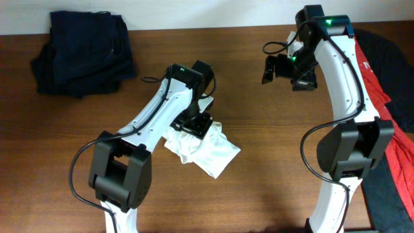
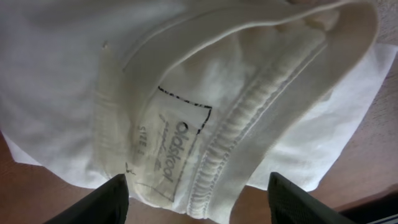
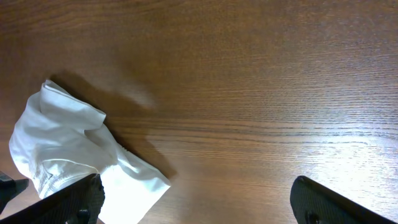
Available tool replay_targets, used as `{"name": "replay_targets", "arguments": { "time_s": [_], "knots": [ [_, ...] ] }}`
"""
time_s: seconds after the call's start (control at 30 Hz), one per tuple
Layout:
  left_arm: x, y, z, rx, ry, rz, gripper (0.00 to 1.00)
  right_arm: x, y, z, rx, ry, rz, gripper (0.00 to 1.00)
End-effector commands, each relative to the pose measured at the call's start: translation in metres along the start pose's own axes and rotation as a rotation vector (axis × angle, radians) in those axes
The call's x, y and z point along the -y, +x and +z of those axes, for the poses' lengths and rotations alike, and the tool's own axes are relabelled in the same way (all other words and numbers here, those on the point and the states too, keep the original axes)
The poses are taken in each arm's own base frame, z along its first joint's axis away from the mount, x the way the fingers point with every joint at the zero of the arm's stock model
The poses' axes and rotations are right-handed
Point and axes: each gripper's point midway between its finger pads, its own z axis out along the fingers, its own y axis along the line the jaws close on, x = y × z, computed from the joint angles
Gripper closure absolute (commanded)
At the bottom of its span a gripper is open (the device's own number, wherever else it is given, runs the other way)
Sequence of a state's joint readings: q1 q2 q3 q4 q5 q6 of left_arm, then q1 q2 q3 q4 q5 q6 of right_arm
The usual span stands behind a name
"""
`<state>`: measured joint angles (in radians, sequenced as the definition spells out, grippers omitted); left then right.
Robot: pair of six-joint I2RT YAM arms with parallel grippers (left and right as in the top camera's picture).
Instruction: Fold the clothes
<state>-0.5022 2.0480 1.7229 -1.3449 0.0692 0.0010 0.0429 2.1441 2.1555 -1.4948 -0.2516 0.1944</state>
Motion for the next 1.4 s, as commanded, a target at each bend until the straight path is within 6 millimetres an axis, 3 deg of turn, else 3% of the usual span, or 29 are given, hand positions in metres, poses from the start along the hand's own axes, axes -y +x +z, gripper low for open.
{"name": "replay_targets", "arguments": {
  "time_s": [0.0,0.1,0.13,0.27,0.33,0.4,0.53,0.7,0.8,0.93,1.03,1.23,1.27,1.37],
  "knots": [
    [0.002,0.001,0.001,0.001,-0.015,0.028,0.30,-0.001,0.002,0.000,-0.004,-0.001,-0.004,0.01],
    [0.002,-0.004,0.005,0.018,-0.015,0.029,0.32,-0.001,0.002,0.000,-0.004,-0.001,-0.004,0.01],
    [0.002,-0.005,0.007,0.023,-0.015,0.030,0.40,-0.001,0.002,0.000,-0.004,-0.001,-0.004,0.01],
    [0.001,-0.001,0.017,0.009,-0.015,0.029,0.43,-0.001,0.003,0.000,-0.011,0.001,-0.002,0.01],
    [0.001,-0.002,0.018,0.012,-0.015,0.030,0.64,-0.001,0.003,0.000,-0.010,0.001,-0.002,0.01],
    [0.001,-0.002,0.018,0.012,-0.015,0.029,0.99,-0.001,0.003,0.000,-0.010,0.001,-0.002,0.01],
    [0.002,0.003,0.006,-0.005,-0.015,0.028,1.00,-0.001,0.003,0.000,-0.010,0.001,-0.003,0.01],
    [0.011,0.008,-0.049,0.034,-0.015,0.043,1.00,-0.001,0.004,0.000,-0.011,0.001,-0.002,0.01],
    [0.027,0.011,-0.058,0.035,0.072,0.046,1.00,-0.001,0.003,0.000,-0.011,0.000,-0.002,0.01],
    [0.047,0.015,-0.046,0.011,0.156,0.063,1.00,-0.001,0.004,0.000,-0.011,0.000,-0.002,0.01],
    [0.065,0.014,-0.024,0.006,0.163,0.111,0.99,-0.001,0.003,0.000,-0.011,0.000,-0.002,0.01],
    [0.100,0.029,0.028,-0.031,0.216,0.191,0.87,-0.001,0.004,0.000,-0.011,0.000,-0.002,0.01],
    [0.102,0.036,0.037,-0.053,0.209,0.201,0.78,-0.001,0.004,0.000,-0.012,0.000,-0.002,0.01],
    [0.104,0.040,0.036,-0.064,0.214,0.201,0.71,0.000,0.003,0.000,-0.011,0.000,0.000,0.01]
  ]
}}
